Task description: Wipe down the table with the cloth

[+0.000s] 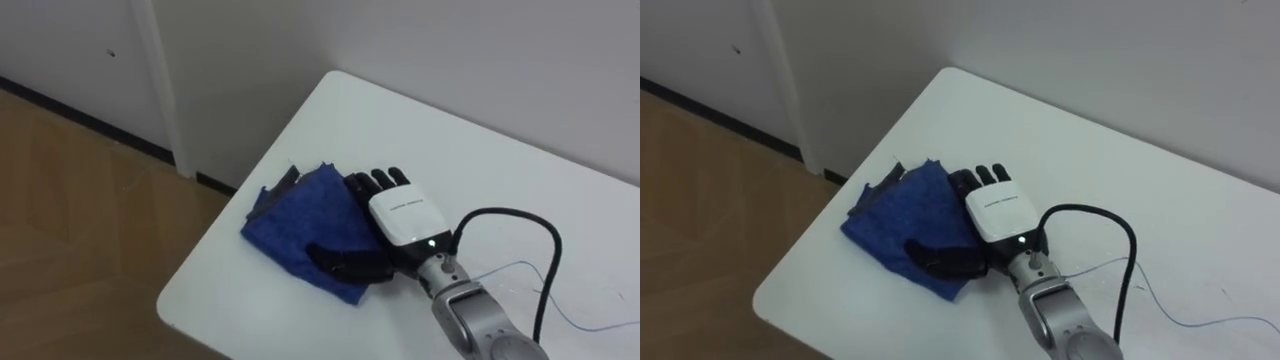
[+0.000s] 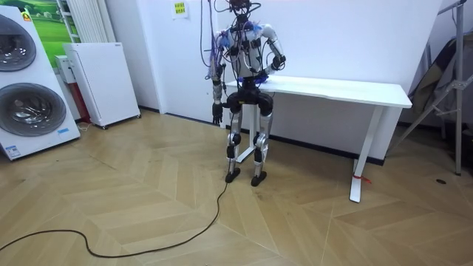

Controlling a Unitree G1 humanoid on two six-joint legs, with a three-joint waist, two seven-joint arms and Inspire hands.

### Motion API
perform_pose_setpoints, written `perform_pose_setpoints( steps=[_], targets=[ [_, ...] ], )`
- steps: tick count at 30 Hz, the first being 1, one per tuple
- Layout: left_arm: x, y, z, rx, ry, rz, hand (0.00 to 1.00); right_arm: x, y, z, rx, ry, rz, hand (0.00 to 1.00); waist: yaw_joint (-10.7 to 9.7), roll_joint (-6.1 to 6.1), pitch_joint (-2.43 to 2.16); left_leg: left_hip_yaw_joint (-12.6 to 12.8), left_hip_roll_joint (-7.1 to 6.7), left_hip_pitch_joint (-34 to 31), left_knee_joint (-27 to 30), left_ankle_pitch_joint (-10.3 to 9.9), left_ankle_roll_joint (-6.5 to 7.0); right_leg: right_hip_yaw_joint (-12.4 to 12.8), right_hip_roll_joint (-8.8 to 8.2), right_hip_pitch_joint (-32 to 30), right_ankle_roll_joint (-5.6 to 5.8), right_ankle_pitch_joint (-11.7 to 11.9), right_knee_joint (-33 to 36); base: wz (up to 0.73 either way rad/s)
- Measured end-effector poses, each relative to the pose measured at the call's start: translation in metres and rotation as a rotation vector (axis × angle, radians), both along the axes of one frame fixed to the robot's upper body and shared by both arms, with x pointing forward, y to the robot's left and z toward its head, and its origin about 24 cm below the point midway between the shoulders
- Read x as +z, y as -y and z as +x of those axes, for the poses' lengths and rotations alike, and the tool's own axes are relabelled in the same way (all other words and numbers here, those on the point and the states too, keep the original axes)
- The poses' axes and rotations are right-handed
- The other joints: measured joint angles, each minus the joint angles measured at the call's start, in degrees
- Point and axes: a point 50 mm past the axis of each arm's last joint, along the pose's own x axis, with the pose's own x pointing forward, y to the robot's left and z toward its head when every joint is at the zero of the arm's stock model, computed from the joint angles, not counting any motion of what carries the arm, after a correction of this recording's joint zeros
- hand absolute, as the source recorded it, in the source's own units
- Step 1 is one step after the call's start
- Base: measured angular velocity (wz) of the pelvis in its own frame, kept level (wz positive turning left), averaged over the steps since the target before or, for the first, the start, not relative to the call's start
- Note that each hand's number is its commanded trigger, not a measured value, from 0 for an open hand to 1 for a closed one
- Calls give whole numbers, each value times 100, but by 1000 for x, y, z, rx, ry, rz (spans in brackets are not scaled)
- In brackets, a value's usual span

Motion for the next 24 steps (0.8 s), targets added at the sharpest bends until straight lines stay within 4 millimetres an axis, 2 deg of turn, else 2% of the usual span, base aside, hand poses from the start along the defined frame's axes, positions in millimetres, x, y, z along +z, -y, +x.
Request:
perform_pose_setpoints(
  steps=[11,15,24],
  targets=[
    [0,0,0,0,2,-1,0,-4,-7,-4,8,-25,7,0,4,-1,23,20,6,2,8,-16,6,4,6,-7,0,0,-2,0],
    [0,2,1,1,2,-4,0,-6,-10,-8,1,-34,21,0,0,39,44,35,8,1,13,-33,12,-3,6,-15,0,0,-3,-2],
    [-1,5,4,3,10,-11,0,-8,-10,-10,-8,-38,27,0,-6,169,33,36,10,0,7,-37,12,-17,7,-11,1,0,-8,0]
  ],
)
